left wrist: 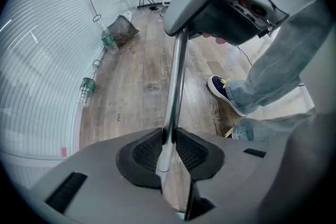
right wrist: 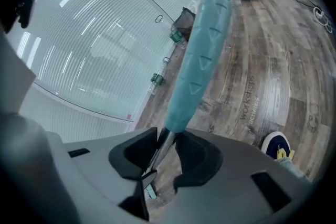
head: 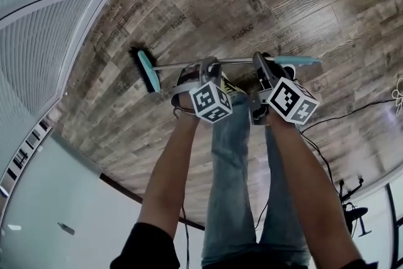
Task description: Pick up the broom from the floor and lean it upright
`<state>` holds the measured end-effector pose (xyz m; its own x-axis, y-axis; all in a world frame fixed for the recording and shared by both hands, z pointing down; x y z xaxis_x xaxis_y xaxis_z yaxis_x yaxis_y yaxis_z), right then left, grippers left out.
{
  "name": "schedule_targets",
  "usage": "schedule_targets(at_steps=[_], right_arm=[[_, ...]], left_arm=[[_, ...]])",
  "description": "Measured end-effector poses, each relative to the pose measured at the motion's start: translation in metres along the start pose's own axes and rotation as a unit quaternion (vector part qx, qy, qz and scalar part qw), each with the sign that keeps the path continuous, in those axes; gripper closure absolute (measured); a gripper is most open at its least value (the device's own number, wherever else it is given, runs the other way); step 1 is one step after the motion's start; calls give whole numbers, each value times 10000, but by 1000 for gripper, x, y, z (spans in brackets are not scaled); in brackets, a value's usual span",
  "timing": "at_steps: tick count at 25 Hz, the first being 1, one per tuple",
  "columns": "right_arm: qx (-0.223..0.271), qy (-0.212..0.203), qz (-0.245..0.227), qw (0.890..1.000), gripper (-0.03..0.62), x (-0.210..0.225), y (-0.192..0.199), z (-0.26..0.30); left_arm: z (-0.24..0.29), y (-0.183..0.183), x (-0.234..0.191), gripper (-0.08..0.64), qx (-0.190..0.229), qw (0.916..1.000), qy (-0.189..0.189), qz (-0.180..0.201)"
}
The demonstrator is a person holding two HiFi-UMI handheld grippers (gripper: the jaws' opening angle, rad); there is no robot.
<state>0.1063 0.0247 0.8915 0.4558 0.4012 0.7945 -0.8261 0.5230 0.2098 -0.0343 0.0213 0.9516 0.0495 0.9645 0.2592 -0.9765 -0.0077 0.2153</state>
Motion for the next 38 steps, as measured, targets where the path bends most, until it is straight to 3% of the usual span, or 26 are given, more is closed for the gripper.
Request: schedule_targets(at_steps=[7,14,16,21,26,29,33,35,38], right_arm=[[-261,-764,-1120,9904,486,-120,-18,3],[-328,-1518,-2010,9672,493,-271,-31,15],[-480,-1769,-2425,9527,495,-314,-27,16],[-959,-2333,-3680,8949,497,-423,-15,7],[-1068,-2709,-4741,8309,498,-531,-14,-6],[-1188,-2943,-5374,7814,499,-589,-10,-14],[-1486,-3323,-6129,7013,499,-644,-3,-21],[-1644,-3536,-6380,6640,499,-663,-1,-21],[-1952,-3842,-6646,6104,499,-682,2,-12]], left_arm=[[-65,13,-61,465,32,9967,-381,-719],[-144,24,-131,469,160,9813,-866,-1710],[-167,31,-150,469,234,9743,-882,-2058],[-236,47,-196,469,634,9493,-1051,-2892],[-305,46,-250,469,1309,9140,-1403,-3575],[-345,46,-283,469,1860,8980,-1670,-3621],[-395,39,-323,462,2728,8846,-1949,-3243],[-406,41,-340,456,2904,8812,-2059,-3110],[-413,46,-364,456,3015,8731,-2105,-3201]])
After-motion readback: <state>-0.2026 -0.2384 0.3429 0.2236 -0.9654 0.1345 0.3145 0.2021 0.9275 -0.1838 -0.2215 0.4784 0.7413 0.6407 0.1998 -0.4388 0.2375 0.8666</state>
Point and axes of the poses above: the fingertips, and each gripper's own axes: z forward along the fingers, x to its right, y out of its underside, the point moved 1 cm from there along -z, backward along the fingers, and after that the axes turned 13 degrees about -y, right-handed, at the moved point
